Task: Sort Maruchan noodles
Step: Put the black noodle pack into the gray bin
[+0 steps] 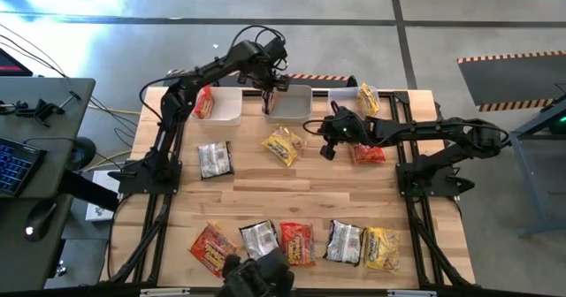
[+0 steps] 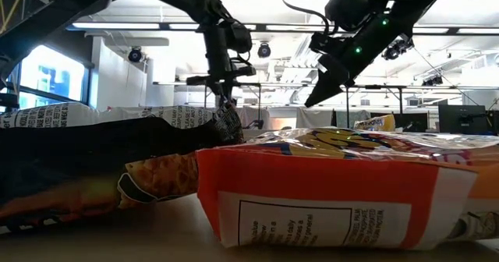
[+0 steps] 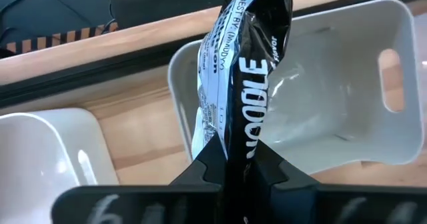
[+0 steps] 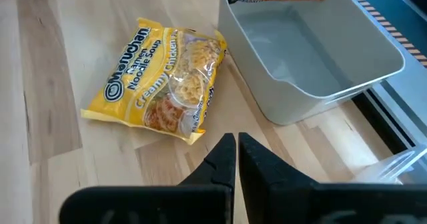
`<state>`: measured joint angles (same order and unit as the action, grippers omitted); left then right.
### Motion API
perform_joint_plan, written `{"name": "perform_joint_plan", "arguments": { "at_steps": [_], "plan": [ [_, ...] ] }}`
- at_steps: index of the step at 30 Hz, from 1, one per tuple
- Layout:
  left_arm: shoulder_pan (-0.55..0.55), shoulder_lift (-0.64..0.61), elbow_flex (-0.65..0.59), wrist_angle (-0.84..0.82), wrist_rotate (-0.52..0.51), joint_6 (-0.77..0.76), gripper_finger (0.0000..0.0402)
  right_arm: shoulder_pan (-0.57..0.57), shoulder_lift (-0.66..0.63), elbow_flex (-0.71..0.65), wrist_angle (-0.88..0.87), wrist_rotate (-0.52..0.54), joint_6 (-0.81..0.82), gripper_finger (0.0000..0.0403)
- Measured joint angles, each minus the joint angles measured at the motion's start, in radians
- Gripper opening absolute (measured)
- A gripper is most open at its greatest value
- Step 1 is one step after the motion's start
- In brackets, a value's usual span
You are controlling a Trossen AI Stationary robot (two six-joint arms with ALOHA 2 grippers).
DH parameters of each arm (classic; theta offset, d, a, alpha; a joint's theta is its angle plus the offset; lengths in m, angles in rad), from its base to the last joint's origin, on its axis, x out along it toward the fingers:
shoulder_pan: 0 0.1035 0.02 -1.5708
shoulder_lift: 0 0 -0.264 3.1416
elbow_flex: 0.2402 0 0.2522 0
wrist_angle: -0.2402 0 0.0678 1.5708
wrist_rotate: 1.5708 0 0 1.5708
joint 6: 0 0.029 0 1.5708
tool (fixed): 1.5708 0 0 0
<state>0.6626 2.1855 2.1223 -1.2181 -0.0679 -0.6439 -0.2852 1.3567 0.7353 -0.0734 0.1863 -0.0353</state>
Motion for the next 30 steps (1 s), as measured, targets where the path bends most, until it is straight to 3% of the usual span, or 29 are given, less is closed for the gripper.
{"name": "perform_joint_plan", "arguments": {
  "at_steps": [13, 30],
  "plan": [
    [-0.009, 0.085, 0.000, 0.012, -0.017, -0.009, 0.0011, 0.041, 0.000, 0.000, -0.017, 0.000, 0.011, 0.0000],
    [-0.010, 0.110, 0.000, 0.016, -0.073, 0.077, 0.0090, 0.044, 0.000, 0.000, -0.016, 0.001, 0.001, 0.0000]
  ]
}}
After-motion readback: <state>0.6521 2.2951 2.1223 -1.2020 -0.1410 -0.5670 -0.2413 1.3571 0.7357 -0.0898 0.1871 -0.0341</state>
